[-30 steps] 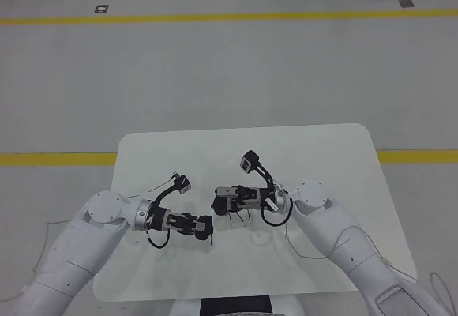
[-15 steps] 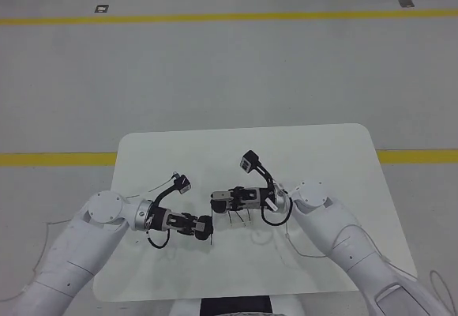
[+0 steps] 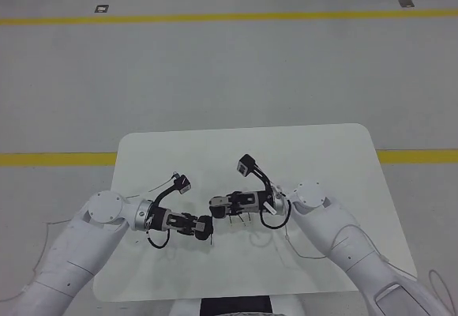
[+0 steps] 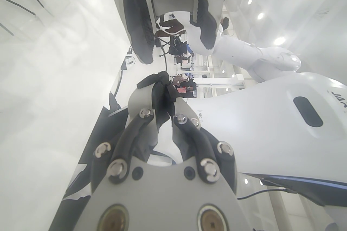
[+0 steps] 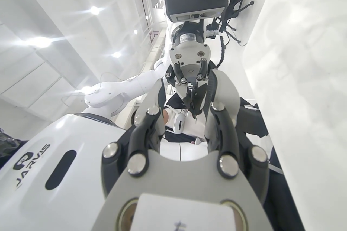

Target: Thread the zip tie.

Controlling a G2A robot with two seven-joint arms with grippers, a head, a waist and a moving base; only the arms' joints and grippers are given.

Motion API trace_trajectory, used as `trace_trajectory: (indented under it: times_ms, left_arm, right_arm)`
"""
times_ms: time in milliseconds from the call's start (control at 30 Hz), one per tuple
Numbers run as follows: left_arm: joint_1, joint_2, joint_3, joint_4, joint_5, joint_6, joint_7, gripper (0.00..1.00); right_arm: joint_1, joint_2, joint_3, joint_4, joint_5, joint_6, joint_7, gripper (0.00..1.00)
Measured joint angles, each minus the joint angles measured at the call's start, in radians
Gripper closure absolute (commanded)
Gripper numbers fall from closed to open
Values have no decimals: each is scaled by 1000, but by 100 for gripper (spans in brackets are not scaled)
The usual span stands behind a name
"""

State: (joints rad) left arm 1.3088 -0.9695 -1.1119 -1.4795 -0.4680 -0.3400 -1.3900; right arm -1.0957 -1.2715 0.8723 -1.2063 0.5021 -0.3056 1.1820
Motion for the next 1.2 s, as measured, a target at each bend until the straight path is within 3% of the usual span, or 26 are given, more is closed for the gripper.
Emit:
trace_trajectory:
  times_ms: [133,333,567,900,1200]
  left_arm:
    - [0,0,0,0,0,0,0,100]
    - [0,0,0,0,0,0,0,100]
    - [0,0,0,0,0,0,0,100]
    - [0,0,0,0,0,0,0,100]
    - [0,0,0,0,0,0,0,100]
  right_arm:
    - [2,-1,-5,-1,-9,1,-8,83]
    - [4,-2,-8,-2,-14,0,-16,91]
    - [4,-2,-9,-3,-18,2,-15,89]
    - [0,1,-4,-9,-19,1,-5,100]
    - [-3,3,-3,-12,-19,0,-3,100]
